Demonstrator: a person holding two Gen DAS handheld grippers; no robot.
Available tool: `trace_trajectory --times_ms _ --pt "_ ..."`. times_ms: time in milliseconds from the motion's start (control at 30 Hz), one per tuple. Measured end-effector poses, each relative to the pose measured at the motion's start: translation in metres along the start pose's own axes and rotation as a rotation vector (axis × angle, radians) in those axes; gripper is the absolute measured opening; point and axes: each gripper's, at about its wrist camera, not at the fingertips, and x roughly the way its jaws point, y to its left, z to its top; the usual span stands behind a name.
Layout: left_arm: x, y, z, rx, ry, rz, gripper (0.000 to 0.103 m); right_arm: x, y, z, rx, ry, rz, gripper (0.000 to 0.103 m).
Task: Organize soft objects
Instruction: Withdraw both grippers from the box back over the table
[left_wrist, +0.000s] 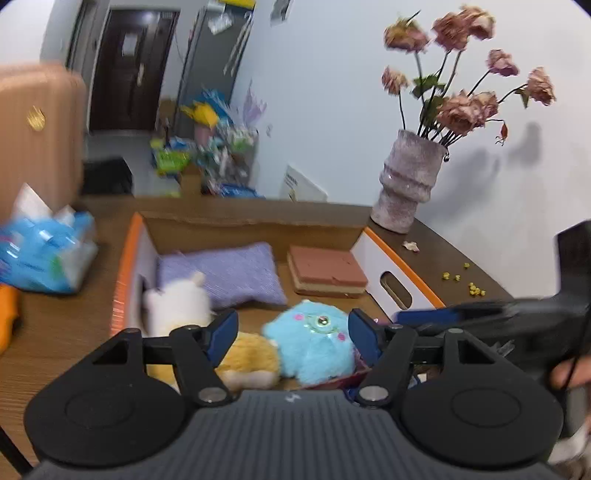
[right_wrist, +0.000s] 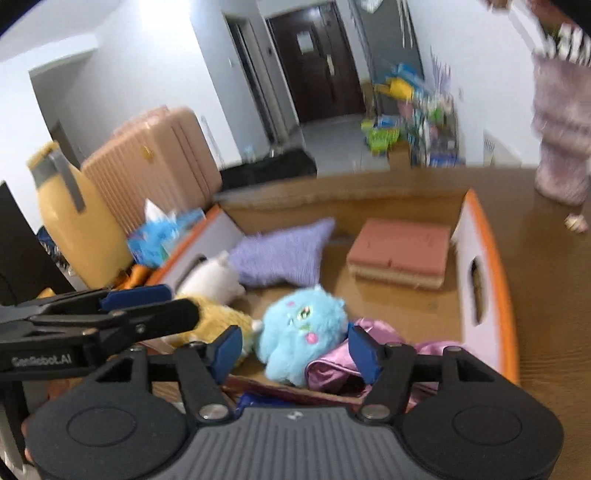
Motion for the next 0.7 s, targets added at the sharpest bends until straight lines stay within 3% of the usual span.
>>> trace_trajectory --times_ms 167,367,533,700 --pt "-0.064 -0.014 -0.008 0.055 -0.074 0.072 0.080 -0.071 0.010 -0.008 0.007 -0.119 -0.017 0.065" --pt "-0.137 -0.042 -0.043 0.102 -0.164 0.121 0.086 -0.152 0.038 -0.052 -0.032 -0.258 -0.035 0.074" --pt "-0.190 -0.069 -0.098 0.127 -0.219 0.156 0.090 -0.206 0.067 -0.119 -0.111 -0.371 -0.079 0.079" --pt "-0.239 -0.088 -0.162 0.103 -0.241 0.154 0.097 -0.244 0.093 -0.198 -0.129 -0.411 -0.089 0.079"
